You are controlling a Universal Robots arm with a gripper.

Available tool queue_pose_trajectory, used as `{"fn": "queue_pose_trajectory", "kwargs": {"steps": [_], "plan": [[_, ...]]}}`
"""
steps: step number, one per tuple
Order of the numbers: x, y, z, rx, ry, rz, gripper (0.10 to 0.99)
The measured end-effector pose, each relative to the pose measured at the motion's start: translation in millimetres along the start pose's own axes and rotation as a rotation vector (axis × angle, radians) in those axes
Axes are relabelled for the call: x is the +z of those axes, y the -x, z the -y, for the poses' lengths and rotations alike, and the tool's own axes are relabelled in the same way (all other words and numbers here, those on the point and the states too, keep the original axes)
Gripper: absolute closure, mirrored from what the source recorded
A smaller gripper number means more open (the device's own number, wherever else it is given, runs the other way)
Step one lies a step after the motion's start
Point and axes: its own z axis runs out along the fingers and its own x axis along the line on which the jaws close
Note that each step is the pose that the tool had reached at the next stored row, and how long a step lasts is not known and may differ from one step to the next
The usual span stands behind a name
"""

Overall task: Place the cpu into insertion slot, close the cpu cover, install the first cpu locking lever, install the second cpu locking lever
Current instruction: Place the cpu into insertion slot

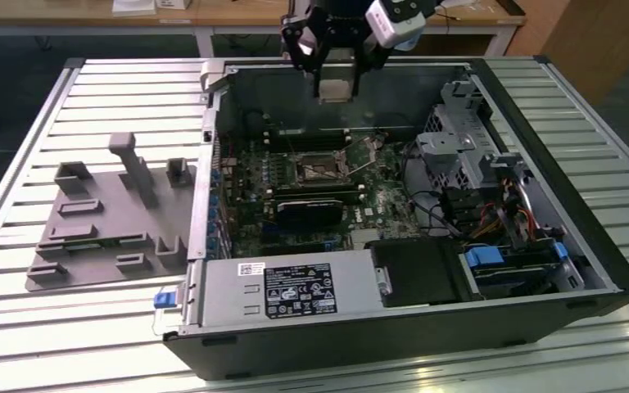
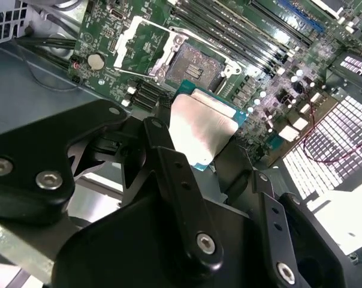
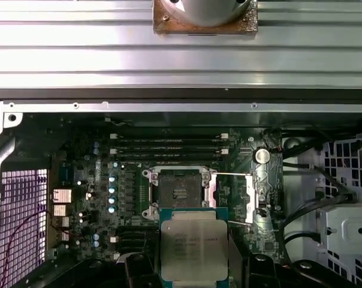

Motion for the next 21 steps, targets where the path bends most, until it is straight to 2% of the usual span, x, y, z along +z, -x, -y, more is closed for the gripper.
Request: {"fn": "queue_pose_trajectory", "kwargs": {"steps": [3,9,13,21], "plan": [[3.0,-2.0,0.3,0.000,-0.011,0.0009,0.549],[10.4,-3.4,0.9,0.037,-0.024,0.0041,0.549],[15.4,-3.5,1.3,0.091,-0.027,0.0076,0.549],[22.1,-3.6,1.8,0.236,-0.028,0.0169,0.549]]}}
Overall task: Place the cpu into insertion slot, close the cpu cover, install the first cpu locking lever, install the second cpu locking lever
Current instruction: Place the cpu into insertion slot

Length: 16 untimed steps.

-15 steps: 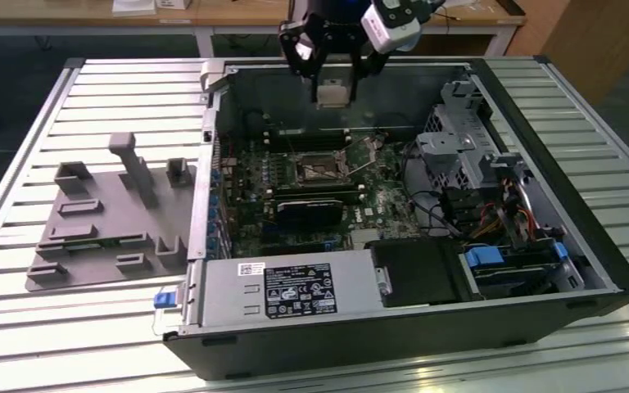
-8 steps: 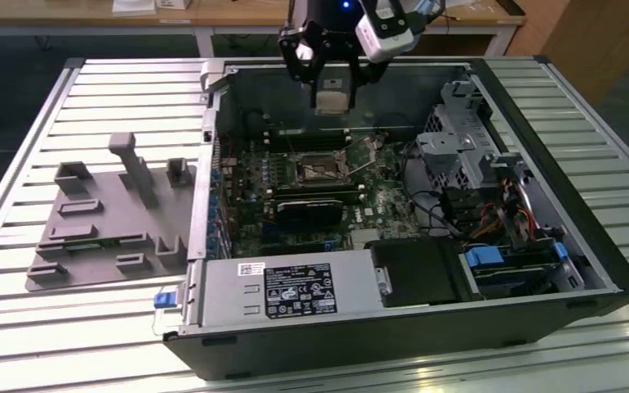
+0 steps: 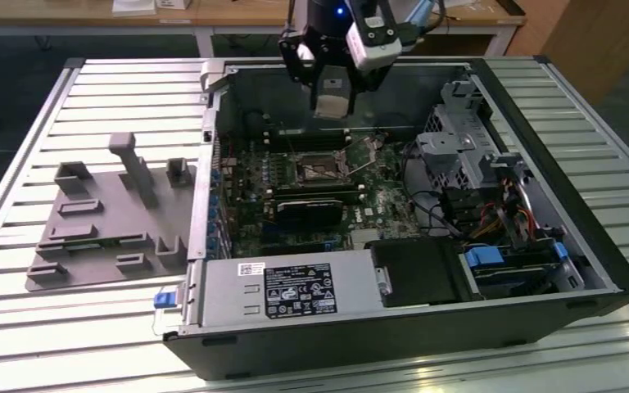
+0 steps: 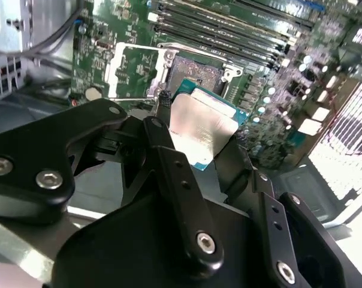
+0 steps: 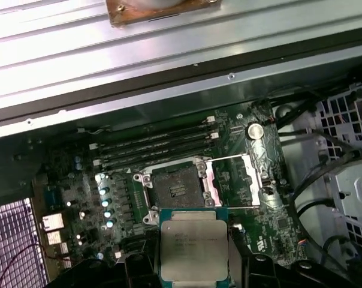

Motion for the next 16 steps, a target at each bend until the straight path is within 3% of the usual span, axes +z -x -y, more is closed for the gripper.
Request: {"fn": "queue_pose_trajectory", "kwargs": {"steps": [16], "plan": [[11.4,-0.1,0.6,0.291,-0.003,0.0149,0.549]]}}
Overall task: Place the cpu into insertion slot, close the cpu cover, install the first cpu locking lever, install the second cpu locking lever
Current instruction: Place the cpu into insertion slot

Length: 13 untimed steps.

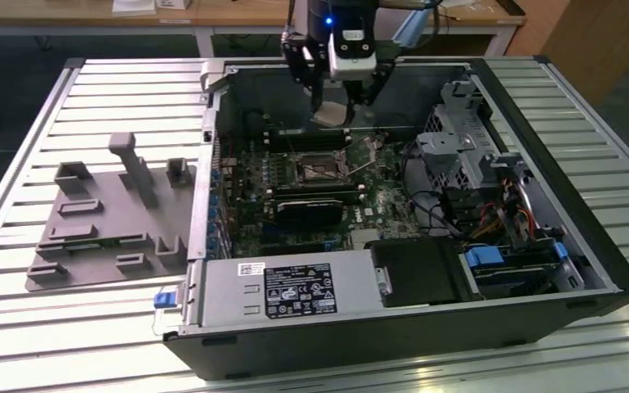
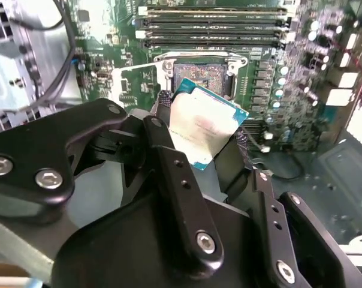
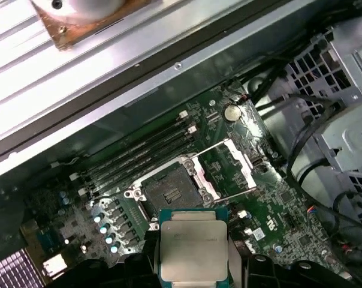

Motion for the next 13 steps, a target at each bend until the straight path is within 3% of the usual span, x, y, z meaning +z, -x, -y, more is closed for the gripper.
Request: {"fn": "queue_pose_trajectory", "kwargs": {"steps": [13], "plan": [[5.9,0.0,0.3,0.221,-0.003,0.0121,0.549]]}}
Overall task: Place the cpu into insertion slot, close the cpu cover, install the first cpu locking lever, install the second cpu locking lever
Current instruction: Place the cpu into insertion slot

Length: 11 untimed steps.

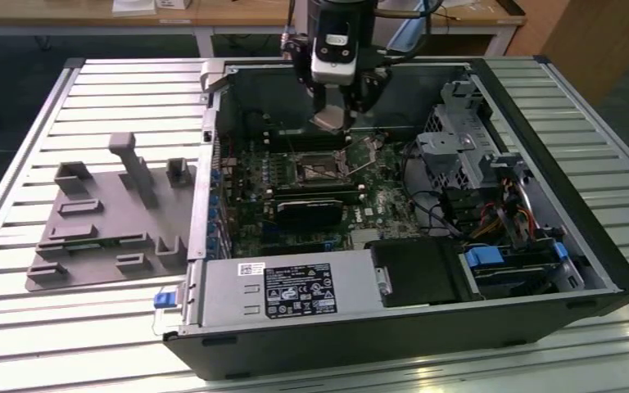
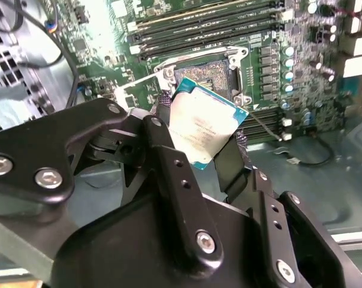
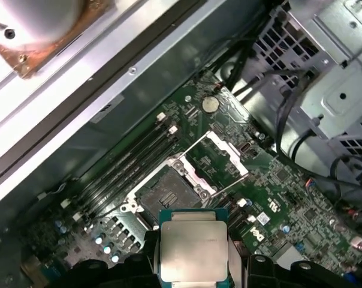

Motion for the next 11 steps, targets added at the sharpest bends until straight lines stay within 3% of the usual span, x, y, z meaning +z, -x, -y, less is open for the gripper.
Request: {"fn": "queue_pose_trajectory", "kwargs": {"steps": [11], "plan": [[11.6,-0.4,0.5,0.188,-0.002,0.0096,0.549]]}}
